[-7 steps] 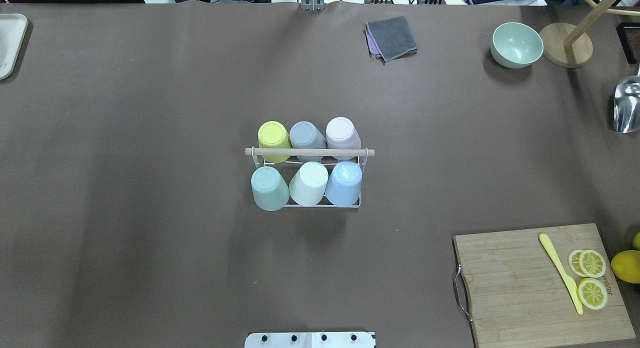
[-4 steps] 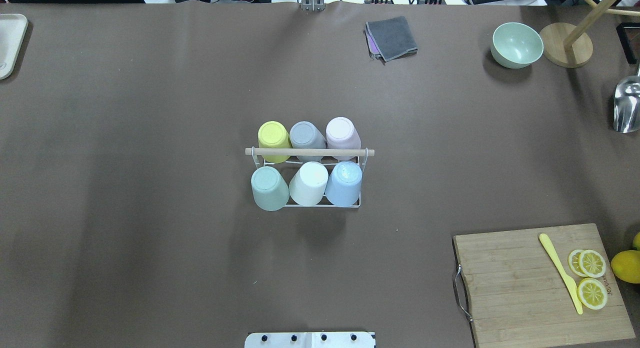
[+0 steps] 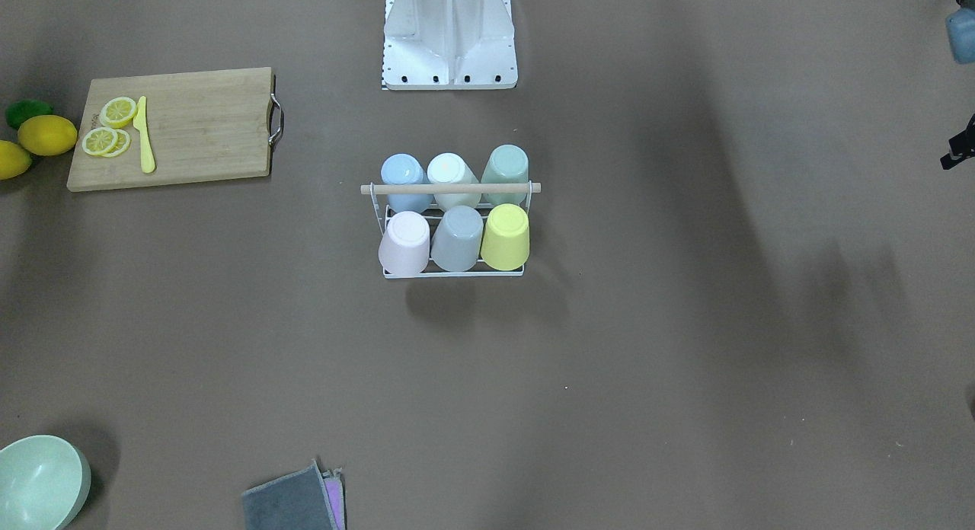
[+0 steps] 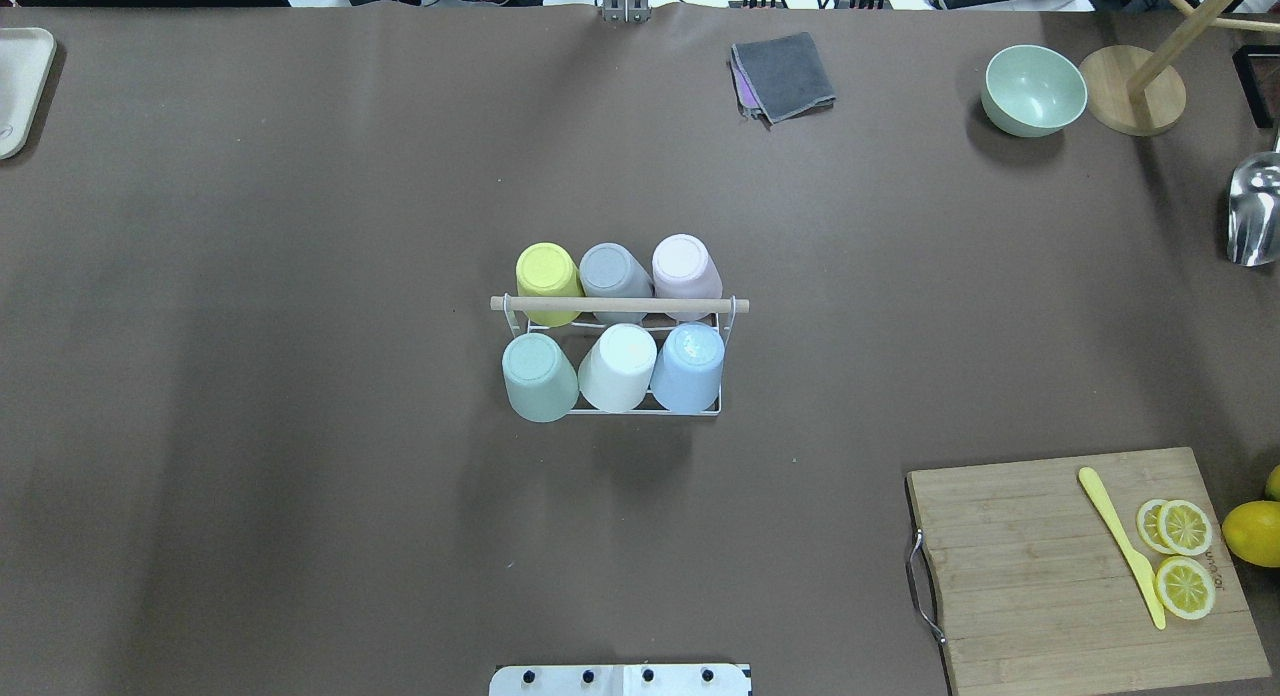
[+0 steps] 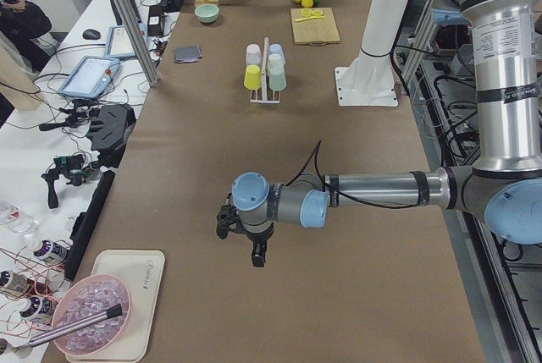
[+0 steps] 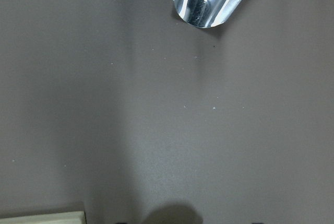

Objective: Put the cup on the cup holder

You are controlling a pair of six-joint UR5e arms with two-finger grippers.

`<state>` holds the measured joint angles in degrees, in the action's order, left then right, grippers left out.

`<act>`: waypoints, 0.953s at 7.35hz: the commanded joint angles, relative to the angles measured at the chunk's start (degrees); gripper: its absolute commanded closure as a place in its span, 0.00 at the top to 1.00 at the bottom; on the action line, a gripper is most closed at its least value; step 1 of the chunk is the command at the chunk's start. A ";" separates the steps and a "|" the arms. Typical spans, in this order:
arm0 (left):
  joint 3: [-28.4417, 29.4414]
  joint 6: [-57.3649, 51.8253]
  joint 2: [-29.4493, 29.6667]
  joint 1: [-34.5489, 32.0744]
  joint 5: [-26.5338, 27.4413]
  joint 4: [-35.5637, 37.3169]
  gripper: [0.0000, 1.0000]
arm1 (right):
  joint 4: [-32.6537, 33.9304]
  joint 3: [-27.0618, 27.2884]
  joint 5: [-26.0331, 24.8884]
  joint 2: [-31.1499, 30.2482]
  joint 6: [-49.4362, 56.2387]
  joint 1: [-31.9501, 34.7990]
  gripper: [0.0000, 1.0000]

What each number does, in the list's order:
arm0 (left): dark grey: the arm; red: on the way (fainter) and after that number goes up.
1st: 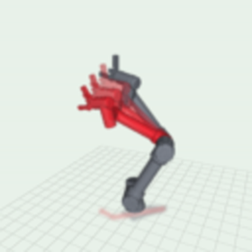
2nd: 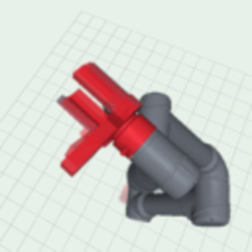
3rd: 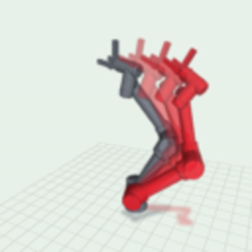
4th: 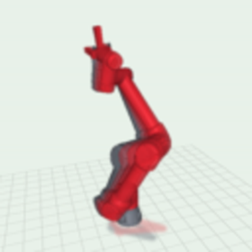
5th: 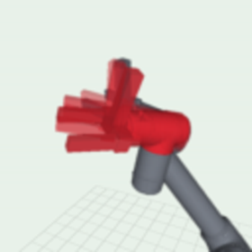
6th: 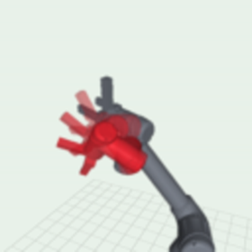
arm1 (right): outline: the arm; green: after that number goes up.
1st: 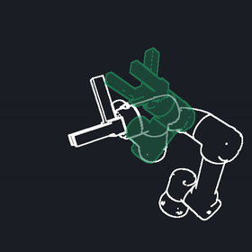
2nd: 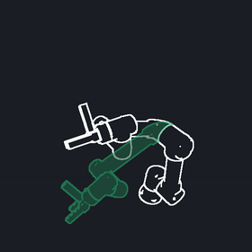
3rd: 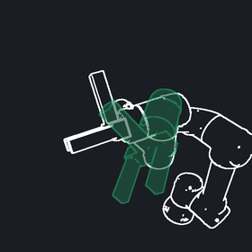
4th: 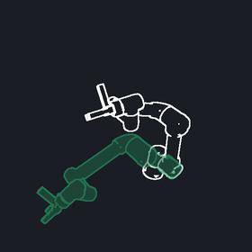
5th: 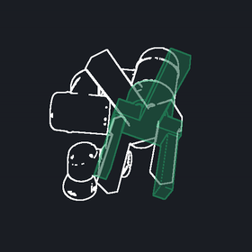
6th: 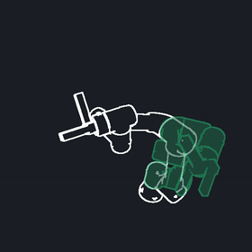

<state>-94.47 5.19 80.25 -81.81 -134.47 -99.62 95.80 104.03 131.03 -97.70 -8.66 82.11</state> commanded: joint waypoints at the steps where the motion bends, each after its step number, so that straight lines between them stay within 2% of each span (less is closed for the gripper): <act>1: 0.07 0.00 0.00 0.07 0.00 -0.04 0.97 | 0.00 -1.11 -0.69 1.45 -1.09 1.82 0.85; 3: -0.01 0.00 0.00 0.07 0.00 -0.04 0.97 | 0.00 -1.90 -0.43 2.86 -2.75 2.70 0.90; 7: -0.10 0.00 -0.09 -0.02 0.00 -0.04 0.97 | -0.09 -2.25 -0.34 3.39 -3.38 2.70 0.92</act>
<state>-94.58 5.25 80.19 -81.82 -134.47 -99.67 95.72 101.88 130.73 -94.43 -11.95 84.79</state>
